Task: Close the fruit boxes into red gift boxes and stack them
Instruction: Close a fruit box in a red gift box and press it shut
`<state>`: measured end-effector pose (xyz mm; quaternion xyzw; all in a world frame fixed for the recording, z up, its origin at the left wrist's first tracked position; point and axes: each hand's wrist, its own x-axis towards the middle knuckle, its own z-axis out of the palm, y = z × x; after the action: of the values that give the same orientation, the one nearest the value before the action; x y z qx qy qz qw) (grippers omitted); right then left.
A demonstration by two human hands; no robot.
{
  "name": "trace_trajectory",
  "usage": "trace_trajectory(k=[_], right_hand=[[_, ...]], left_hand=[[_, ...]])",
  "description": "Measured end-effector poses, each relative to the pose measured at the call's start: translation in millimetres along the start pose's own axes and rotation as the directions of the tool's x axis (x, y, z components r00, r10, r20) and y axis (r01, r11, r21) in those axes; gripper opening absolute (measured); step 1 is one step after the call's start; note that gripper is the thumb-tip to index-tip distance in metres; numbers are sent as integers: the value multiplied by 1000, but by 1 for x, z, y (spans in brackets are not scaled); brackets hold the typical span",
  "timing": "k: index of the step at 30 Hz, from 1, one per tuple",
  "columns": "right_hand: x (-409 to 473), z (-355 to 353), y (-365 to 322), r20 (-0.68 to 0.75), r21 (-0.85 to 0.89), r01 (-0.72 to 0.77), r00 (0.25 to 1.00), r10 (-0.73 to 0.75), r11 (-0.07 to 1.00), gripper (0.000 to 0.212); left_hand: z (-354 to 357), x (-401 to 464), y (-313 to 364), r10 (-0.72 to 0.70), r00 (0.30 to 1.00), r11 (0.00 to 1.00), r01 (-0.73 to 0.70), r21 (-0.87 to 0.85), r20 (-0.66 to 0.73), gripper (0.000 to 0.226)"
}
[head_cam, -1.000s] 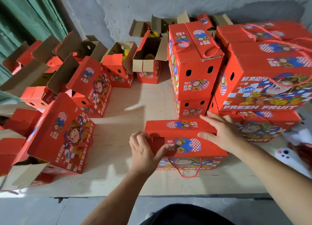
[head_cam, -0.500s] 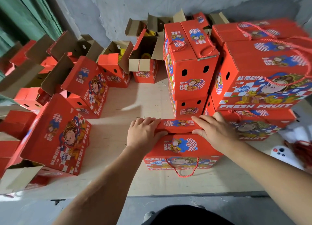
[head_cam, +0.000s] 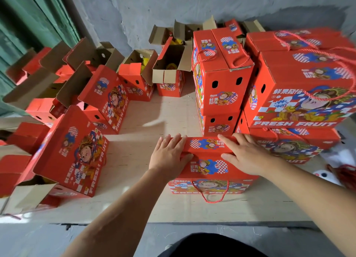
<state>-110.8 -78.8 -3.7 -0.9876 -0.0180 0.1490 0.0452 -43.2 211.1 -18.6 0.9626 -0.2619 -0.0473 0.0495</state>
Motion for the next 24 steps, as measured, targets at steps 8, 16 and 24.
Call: trace_trajectory(k=[8,16,24], right_hand=[[-1,11,-7,-143,-61,-25,990,16,998,74],[3,13,-5,2,-19,-19,1000,19,1000,77],[-11,11,-11,-179,131,-25,983,49,991,87]], left_hand=[[-21,15,-2,83,996,960,-85,266,21,71],[-1,6,3,5,1000,997,-7,78,22,86],[-1,-17,4,7,984,998,-18,-58,-176,73]])
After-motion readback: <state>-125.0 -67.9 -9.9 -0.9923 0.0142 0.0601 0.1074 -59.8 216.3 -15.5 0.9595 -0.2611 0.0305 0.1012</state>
